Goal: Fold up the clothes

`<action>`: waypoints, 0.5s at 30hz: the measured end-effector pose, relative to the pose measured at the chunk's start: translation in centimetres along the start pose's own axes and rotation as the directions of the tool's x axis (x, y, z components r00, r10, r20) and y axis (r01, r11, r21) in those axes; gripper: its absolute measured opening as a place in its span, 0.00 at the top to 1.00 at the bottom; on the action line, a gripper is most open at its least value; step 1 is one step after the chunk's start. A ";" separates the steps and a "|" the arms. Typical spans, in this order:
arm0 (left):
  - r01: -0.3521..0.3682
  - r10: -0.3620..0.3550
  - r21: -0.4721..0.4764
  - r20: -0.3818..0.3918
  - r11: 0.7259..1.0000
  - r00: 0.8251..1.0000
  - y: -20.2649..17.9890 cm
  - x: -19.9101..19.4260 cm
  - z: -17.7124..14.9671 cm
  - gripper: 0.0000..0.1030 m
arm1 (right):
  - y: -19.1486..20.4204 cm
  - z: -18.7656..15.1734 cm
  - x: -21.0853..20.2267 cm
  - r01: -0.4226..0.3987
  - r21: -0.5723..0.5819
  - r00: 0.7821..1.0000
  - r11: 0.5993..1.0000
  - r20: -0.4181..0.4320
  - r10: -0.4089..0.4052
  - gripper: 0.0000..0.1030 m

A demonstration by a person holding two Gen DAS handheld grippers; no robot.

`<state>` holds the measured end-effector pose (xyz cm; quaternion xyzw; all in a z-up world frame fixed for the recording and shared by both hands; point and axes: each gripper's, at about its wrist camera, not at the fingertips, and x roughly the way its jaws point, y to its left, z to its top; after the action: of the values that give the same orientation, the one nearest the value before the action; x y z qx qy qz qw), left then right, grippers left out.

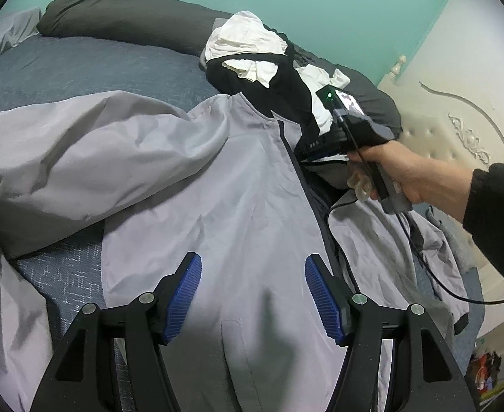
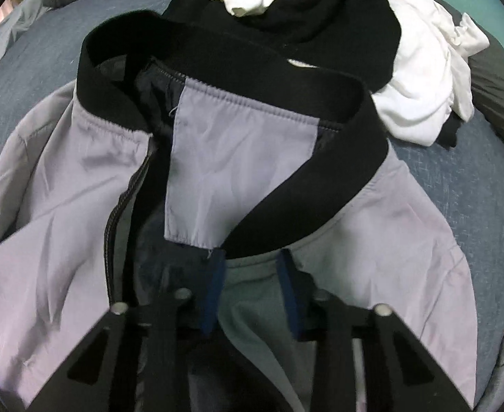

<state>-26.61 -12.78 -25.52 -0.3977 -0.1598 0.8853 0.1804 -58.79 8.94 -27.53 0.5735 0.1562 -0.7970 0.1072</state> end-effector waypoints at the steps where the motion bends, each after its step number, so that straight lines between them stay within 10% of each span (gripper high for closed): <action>1: 0.001 -0.001 -0.002 0.002 1.000 1.000 0.0 -0.1 0.0 0.35 | 0.1 -0.1 0.0 0.002 -0.010 1.000 1.000 0.002 -0.002 0.93; 12: 0.001 -0.001 -0.009 -0.007 1.000 1.000 0.3 0.3 0.1 0.35 | -3.1 -1.1 -1.3 -0.149 0.135 0.983 0.979 0.123 0.133 0.99; 15: -0.001 0.001 -0.003 -0.006 1.000 1.000 0.1 0.3 0.1 0.35 | -4.2 -0.9 -1.5 -0.193 0.210 0.976 0.958 0.138 0.166 0.74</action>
<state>-26.90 -12.76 -25.72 -0.4006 -0.1606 0.8840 0.1798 -58.97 13.19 -25.82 0.5452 0.0065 -0.8291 0.1236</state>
